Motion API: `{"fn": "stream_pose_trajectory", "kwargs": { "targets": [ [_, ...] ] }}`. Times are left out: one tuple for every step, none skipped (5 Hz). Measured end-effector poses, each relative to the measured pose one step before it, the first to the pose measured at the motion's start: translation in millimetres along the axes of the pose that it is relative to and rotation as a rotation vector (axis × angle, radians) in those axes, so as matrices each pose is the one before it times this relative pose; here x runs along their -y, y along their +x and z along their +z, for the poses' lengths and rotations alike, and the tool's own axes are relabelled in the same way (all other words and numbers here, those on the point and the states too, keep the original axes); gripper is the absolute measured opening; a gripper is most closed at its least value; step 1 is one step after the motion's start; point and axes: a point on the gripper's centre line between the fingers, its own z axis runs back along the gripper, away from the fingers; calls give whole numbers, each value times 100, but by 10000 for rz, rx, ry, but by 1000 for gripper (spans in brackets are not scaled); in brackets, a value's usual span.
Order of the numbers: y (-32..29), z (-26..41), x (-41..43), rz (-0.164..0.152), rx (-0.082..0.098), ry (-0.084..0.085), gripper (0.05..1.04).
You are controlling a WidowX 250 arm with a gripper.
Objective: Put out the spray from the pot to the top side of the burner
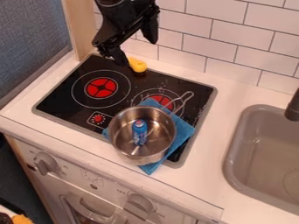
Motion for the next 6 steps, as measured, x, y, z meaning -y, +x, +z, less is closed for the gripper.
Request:
{"fn": "stream_pose_trajectory", "kwargs": {
  "targets": [
    [-603,-815,-771,59,-293,275,1000],
    [-3479,-1035,-1854,-254,-1168,420,1000],
    [-1914,1249,-34,-299,32,-186,1000],
    [-1278,268,-536,-145,-162,9,1000],
    [-1087,-549,-636,-330,-66,339,1000],
    [-224,-779,-535,-308,122,399,1000]
  ]
}}
